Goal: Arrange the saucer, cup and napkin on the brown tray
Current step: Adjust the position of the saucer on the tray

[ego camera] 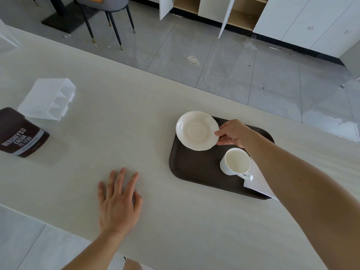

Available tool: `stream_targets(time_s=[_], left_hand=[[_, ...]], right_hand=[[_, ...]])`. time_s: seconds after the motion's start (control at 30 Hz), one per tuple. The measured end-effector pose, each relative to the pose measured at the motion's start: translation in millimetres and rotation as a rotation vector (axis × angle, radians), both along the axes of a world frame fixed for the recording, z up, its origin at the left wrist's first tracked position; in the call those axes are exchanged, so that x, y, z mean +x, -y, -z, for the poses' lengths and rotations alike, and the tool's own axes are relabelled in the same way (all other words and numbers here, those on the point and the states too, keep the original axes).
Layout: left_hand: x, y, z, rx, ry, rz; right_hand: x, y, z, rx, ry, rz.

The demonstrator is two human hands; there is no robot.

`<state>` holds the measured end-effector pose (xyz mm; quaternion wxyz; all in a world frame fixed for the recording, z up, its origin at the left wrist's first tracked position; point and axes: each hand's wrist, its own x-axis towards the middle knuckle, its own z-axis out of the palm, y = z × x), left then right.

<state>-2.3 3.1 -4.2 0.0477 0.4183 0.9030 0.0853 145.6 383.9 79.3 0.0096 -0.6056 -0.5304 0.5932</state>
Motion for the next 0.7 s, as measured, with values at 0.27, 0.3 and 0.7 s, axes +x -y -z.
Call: stream_targets(time_s=[0.27,0.3,0.7], left_hand=[[0.7,0.8,0.0,0.002,-0.001,-0.001],[0.7,1.1,0.0,0.002,-0.004,0.0],[0.3,-0.1,-1.4,-0.007,0.002,-0.001]], right_hand=[[-0.2,0.3,0.9,0.008,0.001,0.014],[0.1,0.6,0.8,0.005,0.001,0.013],[3.0,0.2,2.7,0.011,-0.022,-0.015]])
